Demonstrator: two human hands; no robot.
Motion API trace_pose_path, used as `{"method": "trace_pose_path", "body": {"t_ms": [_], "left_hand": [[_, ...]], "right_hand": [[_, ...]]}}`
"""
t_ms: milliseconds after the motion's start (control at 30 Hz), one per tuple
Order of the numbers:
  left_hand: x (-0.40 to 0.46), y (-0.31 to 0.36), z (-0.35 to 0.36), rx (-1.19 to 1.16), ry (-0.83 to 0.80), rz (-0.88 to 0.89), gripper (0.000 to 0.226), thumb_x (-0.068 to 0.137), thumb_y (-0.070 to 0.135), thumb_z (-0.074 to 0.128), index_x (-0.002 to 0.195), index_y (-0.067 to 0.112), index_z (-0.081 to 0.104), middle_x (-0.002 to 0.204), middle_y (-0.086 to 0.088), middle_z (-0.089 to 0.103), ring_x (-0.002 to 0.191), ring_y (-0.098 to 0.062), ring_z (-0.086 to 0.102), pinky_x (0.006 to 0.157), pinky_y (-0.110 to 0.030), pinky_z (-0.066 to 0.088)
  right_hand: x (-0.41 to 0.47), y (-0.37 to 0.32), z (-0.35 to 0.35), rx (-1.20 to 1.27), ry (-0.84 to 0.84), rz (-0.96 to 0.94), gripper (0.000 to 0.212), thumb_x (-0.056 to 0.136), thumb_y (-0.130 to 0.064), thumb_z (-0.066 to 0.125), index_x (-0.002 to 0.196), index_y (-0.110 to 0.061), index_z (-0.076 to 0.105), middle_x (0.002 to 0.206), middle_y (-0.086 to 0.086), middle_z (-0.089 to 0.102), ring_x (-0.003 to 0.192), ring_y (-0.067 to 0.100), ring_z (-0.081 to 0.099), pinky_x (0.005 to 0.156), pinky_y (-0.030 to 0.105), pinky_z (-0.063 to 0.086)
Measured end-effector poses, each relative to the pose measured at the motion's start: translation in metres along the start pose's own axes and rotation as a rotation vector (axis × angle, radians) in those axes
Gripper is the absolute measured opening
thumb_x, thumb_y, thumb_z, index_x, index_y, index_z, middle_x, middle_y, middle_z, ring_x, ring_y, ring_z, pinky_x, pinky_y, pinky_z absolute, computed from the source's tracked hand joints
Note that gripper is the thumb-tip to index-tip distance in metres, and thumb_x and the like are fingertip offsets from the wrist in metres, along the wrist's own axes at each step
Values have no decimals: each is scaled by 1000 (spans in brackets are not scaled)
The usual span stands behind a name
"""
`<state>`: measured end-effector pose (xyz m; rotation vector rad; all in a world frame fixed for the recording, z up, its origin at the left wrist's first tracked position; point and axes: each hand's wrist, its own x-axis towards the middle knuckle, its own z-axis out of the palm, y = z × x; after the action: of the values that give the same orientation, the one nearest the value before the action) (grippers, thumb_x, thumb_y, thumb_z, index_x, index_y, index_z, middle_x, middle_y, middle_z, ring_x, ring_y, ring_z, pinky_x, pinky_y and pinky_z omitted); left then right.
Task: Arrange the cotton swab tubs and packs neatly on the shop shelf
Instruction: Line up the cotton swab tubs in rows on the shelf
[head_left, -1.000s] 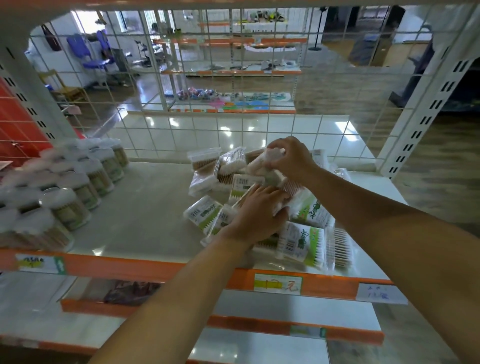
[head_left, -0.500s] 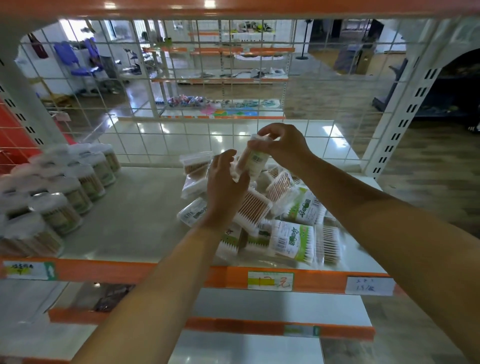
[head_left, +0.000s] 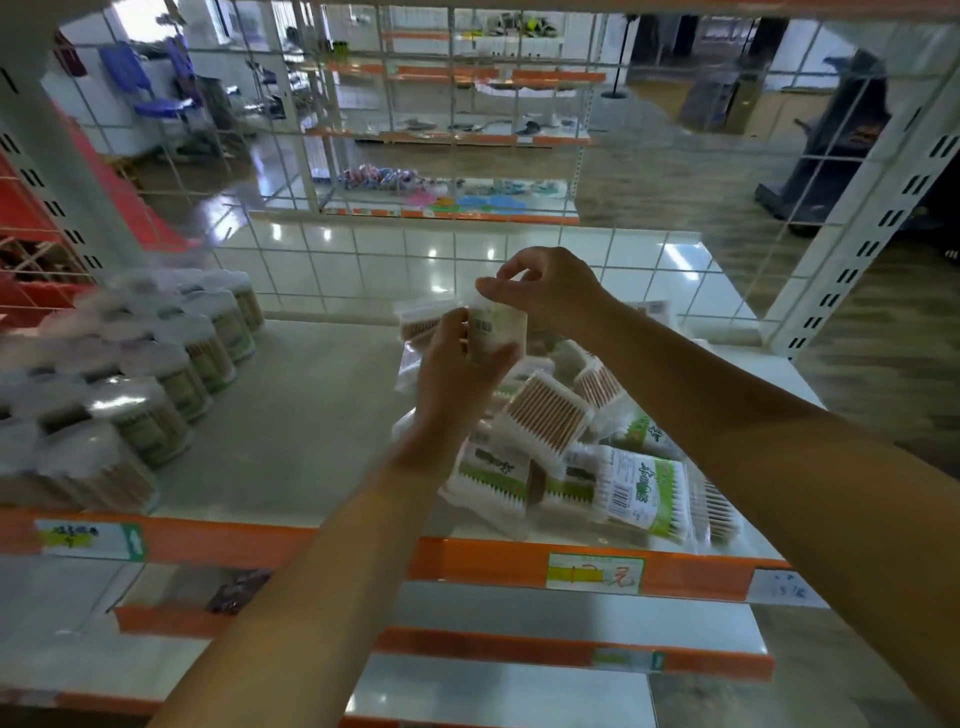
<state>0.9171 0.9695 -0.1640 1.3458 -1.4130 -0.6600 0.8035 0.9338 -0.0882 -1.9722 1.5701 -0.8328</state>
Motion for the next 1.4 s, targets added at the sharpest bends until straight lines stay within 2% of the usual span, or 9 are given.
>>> {"method": "trace_pose_path", "body": {"t_ms": [133,333,600,833,967,1067,1233,1333,1400], "left_hand": [[25,-21,-40,66,-137,54,49,78,24,73,121,14,52,106,3,59,84,-4,55,58,-3,42],[62,-36,-100,82,-285,132,55,72,23,78,122,13,55,102,1,60,93,-18,59,75,-29,51],[87,-59,-146,-485,-76,-225,41,81,21,69,117,15,50,100,-6,60,88,-17,60,65,-23,49],[88,-61,-159,-613,-25,-376,16,86,30,64,89,15,61,98,-10,62,94,-22,61,74,-31,54],[100,-47,-176,-564,-64,-246,8,79,20,72,74,18,65,82,-5,61,84,-22,60,75,-38,55],[113,-42,-186,-329,-85,-61,6,71,28,71,71,22,73,80,-6,63,81,-21,59,77,-42,53],[125,-37,-199,258,-234,302,31,82,30,66,105,9,68,94,-1,64,80,-11,55,69,-23,43],[124,-31,-209,409,-371,408,20,83,20,65,97,6,67,93,2,61,81,-14,52,74,-27,43],[126,-32,-214,461,-380,476,8,80,15,66,79,9,61,73,5,54,69,-11,49,61,-11,39]], "right_hand": [[11,-12,13,54,-96,-12,48,83,-40,65,120,-11,55,101,0,54,89,14,53,68,18,43],[26,-34,44,303,-155,89,39,81,-27,69,117,-16,56,104,8,61,91,21,63,72,26,55],[36,-56,96,791,75,288,33,82,-23,68,113,-17,55,112,18,58,91,32,66,79,45,56],[27,-63,138,1021,1,362,28,87,-23,61,111,-14,51,100,12,59,81,23,63,63,28,55],[25,-70,141,976,-57,352,20,83,-19,62,100,-16,54,88,5,61,73,17,61,66,28,48],[26,-81,138,887,21,292,40,67,-19,72,102,-10,55,94,10,59,77,23,53,67,29,39],[41,-104,144,166,130,81,62,78,-25,73,131,-15,44,117,2,54,98,13,52,66,14,42],[45,-113,154,-102,159,-89,69,76,-28,74,135,-17,40,124,5,51,103,12,48,81,23,40],[47,-118,162,-213,180,-168,65,77,-25,71,132,-15,40,122,9,51,105,20,52,86,29,43]]}}
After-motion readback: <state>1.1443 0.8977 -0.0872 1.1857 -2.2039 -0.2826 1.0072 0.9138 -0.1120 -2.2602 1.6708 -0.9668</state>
